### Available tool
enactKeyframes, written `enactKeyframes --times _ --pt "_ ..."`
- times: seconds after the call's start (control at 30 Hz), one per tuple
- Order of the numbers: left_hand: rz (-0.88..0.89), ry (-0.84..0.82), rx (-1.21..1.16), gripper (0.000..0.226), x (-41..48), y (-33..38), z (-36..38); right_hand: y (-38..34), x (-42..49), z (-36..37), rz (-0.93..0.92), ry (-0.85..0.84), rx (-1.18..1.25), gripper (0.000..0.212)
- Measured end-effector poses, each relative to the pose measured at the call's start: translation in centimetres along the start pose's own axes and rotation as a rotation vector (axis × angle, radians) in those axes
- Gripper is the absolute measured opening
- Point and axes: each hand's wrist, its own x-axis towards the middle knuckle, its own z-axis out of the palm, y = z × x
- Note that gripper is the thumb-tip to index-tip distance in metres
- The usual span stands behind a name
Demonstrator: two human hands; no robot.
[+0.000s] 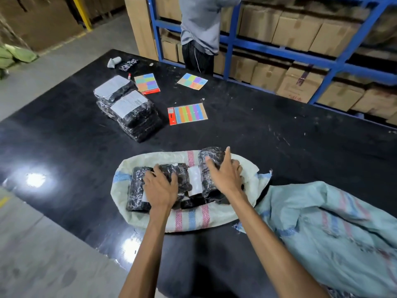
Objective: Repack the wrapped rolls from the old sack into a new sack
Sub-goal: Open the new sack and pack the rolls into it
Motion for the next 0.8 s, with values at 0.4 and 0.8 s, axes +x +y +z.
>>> enactKeyframes --times 0.4,0.8 --pt "-0.6 -0.183 -0.355 0.08 6.5 -11.2 -3.8 8.6 5.9 -3.3 0.526 -0.078 0.438 0.068" --pt "-0.555 -0.503 -0.903 0.021 6.5 -12.4 -6.2 12.5 4.7 -8.3 0.474 -0.163 0.732 0.024"
